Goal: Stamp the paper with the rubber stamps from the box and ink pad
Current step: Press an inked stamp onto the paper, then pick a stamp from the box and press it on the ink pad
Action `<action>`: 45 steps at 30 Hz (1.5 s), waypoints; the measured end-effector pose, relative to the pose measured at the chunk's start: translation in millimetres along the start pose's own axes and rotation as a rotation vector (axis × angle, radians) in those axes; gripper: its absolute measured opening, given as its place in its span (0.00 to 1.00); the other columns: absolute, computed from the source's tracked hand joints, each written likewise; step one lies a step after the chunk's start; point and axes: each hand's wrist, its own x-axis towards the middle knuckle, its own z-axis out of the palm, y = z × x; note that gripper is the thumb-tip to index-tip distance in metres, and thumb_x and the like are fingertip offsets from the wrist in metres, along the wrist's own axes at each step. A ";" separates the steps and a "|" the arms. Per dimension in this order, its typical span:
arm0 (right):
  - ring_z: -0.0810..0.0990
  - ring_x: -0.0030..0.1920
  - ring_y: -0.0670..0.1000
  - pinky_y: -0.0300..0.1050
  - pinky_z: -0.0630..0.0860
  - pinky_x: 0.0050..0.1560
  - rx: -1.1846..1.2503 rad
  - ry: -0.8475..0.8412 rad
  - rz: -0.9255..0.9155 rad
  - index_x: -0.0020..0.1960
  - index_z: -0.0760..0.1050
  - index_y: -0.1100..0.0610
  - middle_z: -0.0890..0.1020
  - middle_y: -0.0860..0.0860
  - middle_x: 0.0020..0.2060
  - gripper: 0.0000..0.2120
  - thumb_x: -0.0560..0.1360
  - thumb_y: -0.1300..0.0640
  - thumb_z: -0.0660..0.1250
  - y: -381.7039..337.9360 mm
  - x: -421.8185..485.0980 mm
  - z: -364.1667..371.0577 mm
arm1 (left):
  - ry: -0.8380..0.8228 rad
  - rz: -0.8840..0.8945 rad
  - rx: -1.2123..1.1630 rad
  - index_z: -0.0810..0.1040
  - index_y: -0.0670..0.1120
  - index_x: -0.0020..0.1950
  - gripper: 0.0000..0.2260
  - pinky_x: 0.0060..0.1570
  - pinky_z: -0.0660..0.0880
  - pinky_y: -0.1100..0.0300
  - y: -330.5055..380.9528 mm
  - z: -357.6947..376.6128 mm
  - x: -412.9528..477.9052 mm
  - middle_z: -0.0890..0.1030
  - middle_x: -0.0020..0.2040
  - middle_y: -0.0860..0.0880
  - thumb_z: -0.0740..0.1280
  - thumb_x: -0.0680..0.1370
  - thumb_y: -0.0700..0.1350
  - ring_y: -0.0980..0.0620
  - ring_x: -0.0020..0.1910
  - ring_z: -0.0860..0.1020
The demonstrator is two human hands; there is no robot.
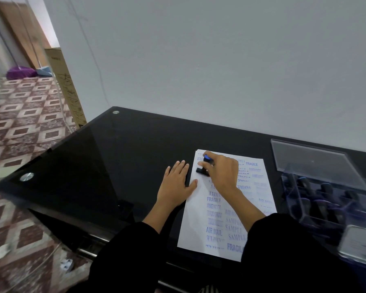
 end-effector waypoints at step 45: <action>0.78 0.37 0.52 0.39 0.70 0.37 0.156 0.107 0.328 0.42 0.73 0.54 0.82 0.57 0.42 0.07 0.70 0.63 0.70 186.4 -200.4 -182.2 | -0.014 0.715 -0.146 0.71 0.44 0.65 0.17 0.56 0.69 0.62 226.4 40.8 -127.5 0.74 0.61 0.48 0.60 0.79 0.51 0.52 0.59 0.72</action>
